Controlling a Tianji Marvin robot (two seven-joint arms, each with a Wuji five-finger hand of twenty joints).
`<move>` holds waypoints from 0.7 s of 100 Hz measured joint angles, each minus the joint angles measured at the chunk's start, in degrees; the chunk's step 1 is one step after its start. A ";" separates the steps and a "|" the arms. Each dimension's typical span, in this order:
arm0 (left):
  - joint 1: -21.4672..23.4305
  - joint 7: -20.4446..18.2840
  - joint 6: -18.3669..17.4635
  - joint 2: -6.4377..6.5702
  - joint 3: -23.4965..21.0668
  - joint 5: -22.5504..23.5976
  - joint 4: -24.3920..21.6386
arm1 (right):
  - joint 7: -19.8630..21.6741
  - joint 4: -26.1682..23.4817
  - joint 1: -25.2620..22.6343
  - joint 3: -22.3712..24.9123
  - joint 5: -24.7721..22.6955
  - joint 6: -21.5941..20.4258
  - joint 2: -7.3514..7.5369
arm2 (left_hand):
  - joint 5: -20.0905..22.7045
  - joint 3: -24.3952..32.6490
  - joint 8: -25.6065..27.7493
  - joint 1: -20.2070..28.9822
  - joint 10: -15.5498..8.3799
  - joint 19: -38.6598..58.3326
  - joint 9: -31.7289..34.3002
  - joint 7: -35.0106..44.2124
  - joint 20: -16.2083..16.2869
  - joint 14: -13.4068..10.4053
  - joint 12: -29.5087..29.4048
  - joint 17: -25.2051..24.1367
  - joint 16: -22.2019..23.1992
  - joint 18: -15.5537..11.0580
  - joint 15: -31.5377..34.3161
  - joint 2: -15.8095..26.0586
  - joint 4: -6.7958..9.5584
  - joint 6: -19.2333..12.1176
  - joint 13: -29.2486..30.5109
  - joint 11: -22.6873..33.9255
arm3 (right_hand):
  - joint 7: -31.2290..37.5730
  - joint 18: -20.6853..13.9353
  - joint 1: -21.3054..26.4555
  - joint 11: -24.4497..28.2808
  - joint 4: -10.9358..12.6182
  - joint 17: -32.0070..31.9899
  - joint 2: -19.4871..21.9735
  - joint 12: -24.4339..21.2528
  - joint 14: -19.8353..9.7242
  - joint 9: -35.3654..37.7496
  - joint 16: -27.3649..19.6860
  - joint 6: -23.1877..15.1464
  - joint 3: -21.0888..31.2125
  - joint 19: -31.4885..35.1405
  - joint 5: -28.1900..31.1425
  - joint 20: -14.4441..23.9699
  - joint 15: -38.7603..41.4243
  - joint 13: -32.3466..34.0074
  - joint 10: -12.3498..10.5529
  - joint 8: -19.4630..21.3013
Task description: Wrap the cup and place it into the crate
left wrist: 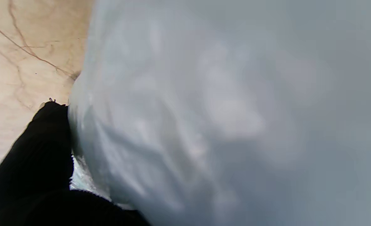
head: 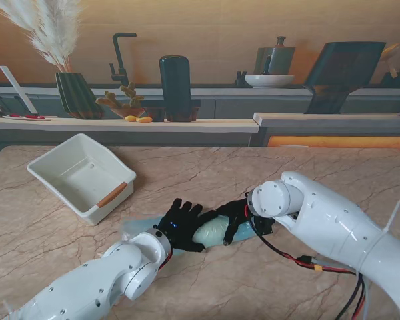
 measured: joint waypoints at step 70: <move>-9.34 -8.54 5.09 -2.79 3.33 -24.08 6.17 | -23.09 -13.63 -30.04 32.31 -22.76 -15.30 -1.26 | 7.69 9.03 13.24 -1.35 -1.38 7.84 10.02 14.69 -0.33 -0.37 3.12 2.81 3.27 -1.89 7.05 -10.94 -1.39 3.27 8.20 6.61 | -16.50 6.28 -10.88 -20.34 0.15 -5.05 18.84 -15.85 -0.40 -13.60 -17.26 3.37 -5.09 -37.45 9.20 -2.94 -40.98 -8.78 -1.64 -3.39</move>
